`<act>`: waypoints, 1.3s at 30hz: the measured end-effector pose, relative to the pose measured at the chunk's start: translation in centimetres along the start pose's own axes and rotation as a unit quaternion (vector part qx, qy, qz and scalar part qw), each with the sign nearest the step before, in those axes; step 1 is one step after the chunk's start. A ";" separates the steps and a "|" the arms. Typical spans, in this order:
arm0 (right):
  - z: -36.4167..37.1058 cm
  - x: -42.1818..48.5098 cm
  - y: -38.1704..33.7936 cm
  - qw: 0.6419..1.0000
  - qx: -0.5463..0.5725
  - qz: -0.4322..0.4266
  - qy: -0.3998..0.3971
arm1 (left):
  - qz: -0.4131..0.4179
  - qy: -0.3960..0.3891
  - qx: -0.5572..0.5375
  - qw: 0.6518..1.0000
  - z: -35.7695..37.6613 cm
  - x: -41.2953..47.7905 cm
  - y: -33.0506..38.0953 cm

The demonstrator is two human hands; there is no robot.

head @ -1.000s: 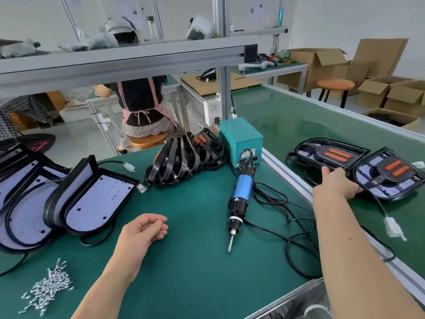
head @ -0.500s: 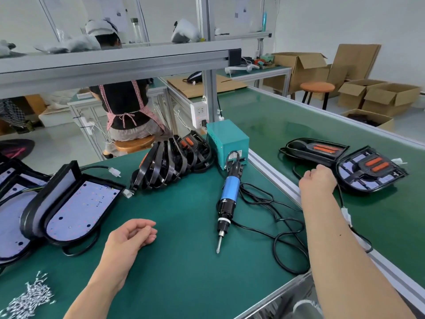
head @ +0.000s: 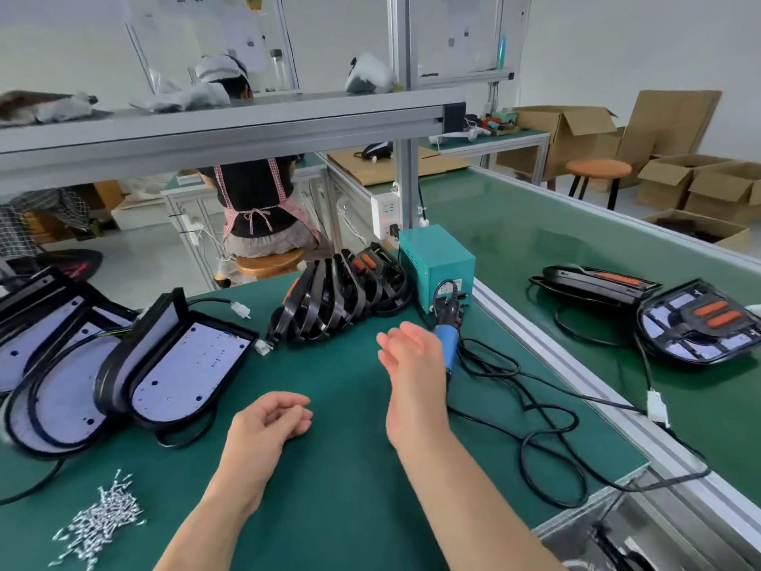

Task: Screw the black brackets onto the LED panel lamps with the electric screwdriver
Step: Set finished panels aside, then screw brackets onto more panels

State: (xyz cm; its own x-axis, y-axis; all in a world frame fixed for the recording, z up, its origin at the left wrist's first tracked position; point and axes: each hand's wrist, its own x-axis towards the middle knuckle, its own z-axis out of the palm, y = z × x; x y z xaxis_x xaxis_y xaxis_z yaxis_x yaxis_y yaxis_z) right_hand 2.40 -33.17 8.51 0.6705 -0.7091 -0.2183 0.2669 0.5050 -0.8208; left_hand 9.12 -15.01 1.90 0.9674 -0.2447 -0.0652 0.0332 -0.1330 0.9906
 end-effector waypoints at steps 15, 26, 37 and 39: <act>2.1 -3.6 9.0 0.918 -0.358 -0.090 -0.146 | 0.109 0.109 0.376 0.914 1.6 9.6 7.0; 2.3 -2.9 9.3 0.940 -0.293 -0.118 -0.129 | 0.139 0.068 0.413 0.898 0.4 10.5 6.2; 2.4 -3.0 8.8 0.963 -0.232 -0.055 -0.126 | 0.301 0.037 0.446 0.842 -2.0 -1.1 1.4; 2.3 -2.6 9.2 0.956 -0.258 -0.069 -0.125 | 0.310 0.023 0.464 0.830 -3.0 -1.9 0.8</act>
State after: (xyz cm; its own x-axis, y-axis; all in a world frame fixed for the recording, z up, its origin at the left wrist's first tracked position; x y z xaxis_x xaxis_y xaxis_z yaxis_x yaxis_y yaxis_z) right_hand 4.67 -25.54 2.72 0.8151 -0.5792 -0.0100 0.0304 0.0600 -0.9977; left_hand 8.05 -11.71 3.17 0.7361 -0.5086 0.4467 -0.6609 -0.6825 0.3120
